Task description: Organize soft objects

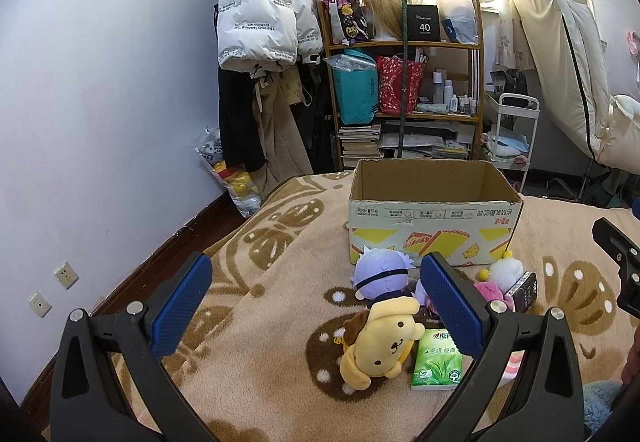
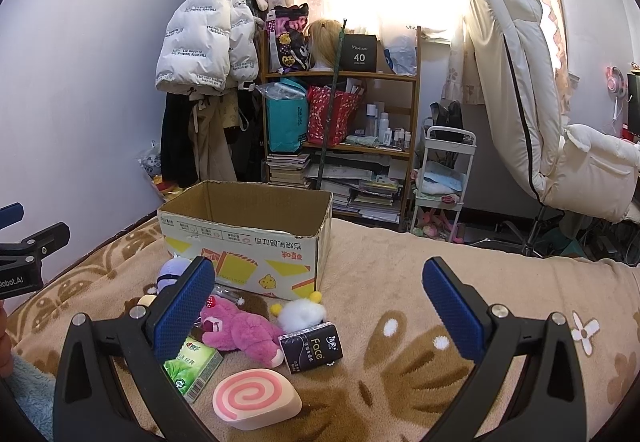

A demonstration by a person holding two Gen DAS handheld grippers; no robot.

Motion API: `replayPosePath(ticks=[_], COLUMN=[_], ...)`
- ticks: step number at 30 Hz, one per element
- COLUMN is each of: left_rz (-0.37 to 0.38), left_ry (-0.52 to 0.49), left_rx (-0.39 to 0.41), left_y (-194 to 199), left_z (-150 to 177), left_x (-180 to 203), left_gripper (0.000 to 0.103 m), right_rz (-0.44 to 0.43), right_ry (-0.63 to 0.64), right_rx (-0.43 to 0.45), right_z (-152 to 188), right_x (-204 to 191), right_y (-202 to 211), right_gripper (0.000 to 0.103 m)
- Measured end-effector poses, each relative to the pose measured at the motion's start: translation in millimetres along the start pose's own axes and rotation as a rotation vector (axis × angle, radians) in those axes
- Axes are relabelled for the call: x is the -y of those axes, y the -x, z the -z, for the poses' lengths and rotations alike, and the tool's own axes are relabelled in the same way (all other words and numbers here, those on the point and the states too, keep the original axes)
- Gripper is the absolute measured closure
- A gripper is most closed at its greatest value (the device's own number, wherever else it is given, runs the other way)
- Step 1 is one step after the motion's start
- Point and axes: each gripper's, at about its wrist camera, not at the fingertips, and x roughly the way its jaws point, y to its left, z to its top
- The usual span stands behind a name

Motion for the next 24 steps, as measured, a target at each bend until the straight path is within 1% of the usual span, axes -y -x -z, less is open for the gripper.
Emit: replayPosePath(ticks=[24], left_rz=[0.0], left_ry=[-0.004], left_rx=[-0.009], left_y=[3.1], left_z=[-1.2], left_x=[1.6], left_gripper=[0.001], right_rz=[0.0], right_ry=[0.001], right_rx=[-0.004], right_z=[-0.4], right_x=[-0.4], right_y=[-0.6], right_gripper=[0.0])
